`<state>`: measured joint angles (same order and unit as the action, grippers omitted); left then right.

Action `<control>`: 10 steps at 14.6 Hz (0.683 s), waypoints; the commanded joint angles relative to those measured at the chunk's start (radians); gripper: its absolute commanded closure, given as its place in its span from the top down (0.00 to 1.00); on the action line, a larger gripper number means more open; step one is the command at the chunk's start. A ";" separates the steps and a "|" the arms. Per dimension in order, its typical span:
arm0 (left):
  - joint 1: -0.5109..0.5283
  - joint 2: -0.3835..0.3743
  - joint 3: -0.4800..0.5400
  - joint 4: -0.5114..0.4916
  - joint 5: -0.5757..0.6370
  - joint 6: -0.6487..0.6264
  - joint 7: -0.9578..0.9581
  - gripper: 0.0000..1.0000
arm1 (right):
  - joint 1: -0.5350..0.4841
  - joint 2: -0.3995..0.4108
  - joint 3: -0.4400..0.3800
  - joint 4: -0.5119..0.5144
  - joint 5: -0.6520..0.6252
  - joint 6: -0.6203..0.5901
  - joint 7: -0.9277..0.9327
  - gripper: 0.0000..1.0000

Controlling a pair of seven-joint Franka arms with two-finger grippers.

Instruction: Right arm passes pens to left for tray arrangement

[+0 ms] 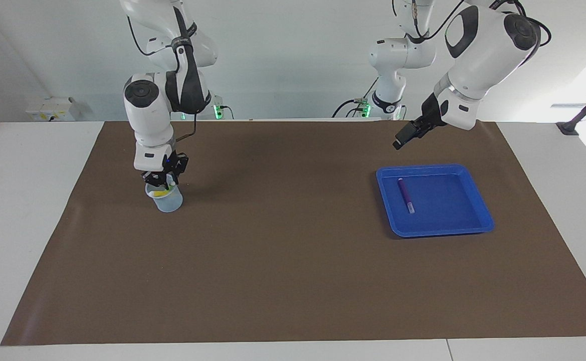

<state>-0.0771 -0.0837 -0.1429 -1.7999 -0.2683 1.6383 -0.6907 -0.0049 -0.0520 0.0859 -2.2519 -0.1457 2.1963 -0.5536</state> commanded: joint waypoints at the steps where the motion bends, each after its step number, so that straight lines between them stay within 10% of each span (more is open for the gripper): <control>1: -0.017 -0.018 0.005 -0.021 -0.009 -0.003 -0.041 1.00 | 0.005 -0.008 0.009 -0.015 -0.006 0.017 0.047 0.35; 10: -0.018 -0.039 0.005 -0.038 -0.017 -0.002 -0.079 1.00 | 0.006 -0.008 0.009 -0.014 -0.006 0.017 0.037 0.33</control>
<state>-0.0882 -0.0918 -0.1449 -1.8029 -0.2737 1.6381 -0.7539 0.0075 -0.0520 0.0892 -2.2520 -0.1457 2.1970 -0.5225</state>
